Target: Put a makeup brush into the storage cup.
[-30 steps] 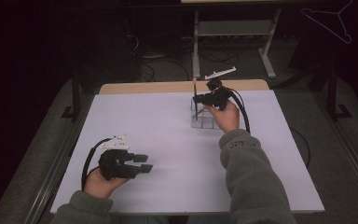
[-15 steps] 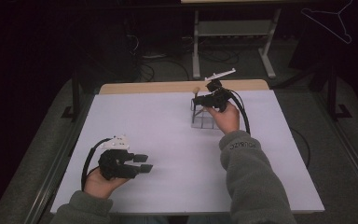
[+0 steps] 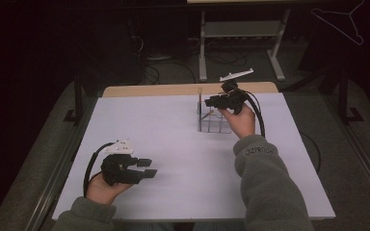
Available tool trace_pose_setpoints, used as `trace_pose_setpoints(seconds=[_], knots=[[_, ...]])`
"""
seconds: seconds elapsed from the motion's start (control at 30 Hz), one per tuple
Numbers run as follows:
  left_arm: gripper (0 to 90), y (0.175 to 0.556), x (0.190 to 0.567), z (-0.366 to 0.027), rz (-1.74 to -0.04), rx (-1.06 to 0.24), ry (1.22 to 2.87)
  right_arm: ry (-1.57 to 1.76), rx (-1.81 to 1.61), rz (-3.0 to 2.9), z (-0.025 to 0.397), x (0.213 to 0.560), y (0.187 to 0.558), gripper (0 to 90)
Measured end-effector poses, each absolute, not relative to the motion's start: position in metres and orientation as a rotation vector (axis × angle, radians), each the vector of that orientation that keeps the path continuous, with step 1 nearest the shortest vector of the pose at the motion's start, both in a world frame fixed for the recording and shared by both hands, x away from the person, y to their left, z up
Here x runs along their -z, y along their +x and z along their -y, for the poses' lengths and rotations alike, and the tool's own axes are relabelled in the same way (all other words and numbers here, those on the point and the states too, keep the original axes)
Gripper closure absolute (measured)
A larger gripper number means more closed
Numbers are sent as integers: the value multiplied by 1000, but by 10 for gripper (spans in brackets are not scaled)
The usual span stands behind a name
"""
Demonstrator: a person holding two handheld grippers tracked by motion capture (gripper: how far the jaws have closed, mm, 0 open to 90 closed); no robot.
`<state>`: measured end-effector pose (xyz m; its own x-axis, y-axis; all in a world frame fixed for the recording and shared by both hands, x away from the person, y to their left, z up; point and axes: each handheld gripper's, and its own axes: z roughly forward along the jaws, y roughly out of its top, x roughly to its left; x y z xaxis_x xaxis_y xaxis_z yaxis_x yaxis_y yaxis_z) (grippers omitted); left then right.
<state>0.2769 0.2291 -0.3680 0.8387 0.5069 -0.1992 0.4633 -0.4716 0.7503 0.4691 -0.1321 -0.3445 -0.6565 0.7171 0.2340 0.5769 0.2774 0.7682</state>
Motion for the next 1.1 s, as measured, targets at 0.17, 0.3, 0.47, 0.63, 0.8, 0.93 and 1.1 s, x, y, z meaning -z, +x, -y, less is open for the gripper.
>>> trace_pose_setpoints(seconds=[0.17, 0.3, 0.47, 0.63, 0.8, 0.93, 1.1], knots=[[506, 276, 368, -230, -733, -64, 2126, 1225, -1339, -2351, 142, 340, 463, 604], [488, 276, 368, -231, -743, -75, 2127, 1236, -1343, -2332, 151, 338, 459, 561], [464, 277, 368, -233, -750, -94, 2122, 1235, -1333, -2322, 159, 335, 454, 500], [435, 278, 369, -235, -758, -110, 2125, 1232, -1339, -2310, 163, 332, 448, 454], [413, 277, 369, -237, -788, -118, 2106, 1227, -1341, -2307, 168, 332, 443, 427], [402, 278, 369, -239, -787, -135, 2108, 1237, -1340, -2313, 173, 333, 440, 411], [394, 278, 370, -240, -801, -141, 2108, 1234, -1337, -2311, 177, 333, 435, 390]])
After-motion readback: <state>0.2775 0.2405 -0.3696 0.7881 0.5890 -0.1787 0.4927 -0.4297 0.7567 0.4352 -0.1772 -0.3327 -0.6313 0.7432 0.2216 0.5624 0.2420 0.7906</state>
